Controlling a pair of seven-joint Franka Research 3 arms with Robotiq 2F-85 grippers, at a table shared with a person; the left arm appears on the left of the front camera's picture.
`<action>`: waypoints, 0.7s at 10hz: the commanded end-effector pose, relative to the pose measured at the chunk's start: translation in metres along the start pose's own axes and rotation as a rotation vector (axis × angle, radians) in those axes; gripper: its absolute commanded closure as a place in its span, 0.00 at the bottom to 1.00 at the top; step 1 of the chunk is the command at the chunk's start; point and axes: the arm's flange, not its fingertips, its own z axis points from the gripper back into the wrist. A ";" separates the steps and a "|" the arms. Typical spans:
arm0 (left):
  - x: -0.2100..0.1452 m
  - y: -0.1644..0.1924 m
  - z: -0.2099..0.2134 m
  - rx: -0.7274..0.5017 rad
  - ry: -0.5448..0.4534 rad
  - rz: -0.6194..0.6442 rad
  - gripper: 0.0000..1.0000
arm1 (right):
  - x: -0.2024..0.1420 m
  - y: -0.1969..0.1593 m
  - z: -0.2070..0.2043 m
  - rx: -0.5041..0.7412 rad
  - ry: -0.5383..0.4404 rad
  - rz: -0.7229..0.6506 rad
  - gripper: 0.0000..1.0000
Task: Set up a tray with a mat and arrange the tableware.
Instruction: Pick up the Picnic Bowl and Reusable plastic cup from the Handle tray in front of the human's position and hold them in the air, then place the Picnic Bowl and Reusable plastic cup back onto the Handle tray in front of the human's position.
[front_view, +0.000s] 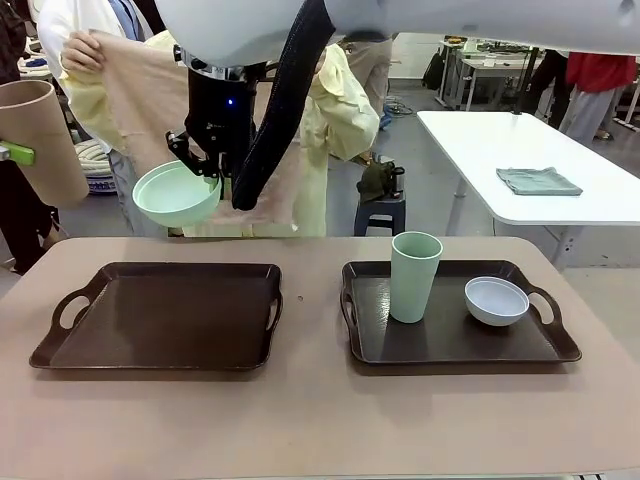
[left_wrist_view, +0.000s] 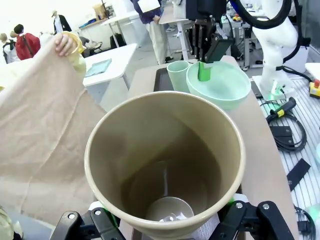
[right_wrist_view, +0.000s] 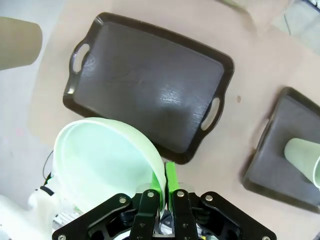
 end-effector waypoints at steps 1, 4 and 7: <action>-0.001 -0.001 -0.002 0.003 0.000 -0.023 1.00 | 0.001 0.002 -0.002 0.000 -0.009 0.000 0.98; -0.001 -0.001 -0.002 0.003 0.000 -0.023 1.00 | 0.001 0.002 -0.002 0.000 -0.009 0.000 0.98; -0.001 -0.001 -0.002 0.003 0.000 -0.023 1.00 | 0.001 0.002 -0.002 0.000 -0.009 0.000 0.98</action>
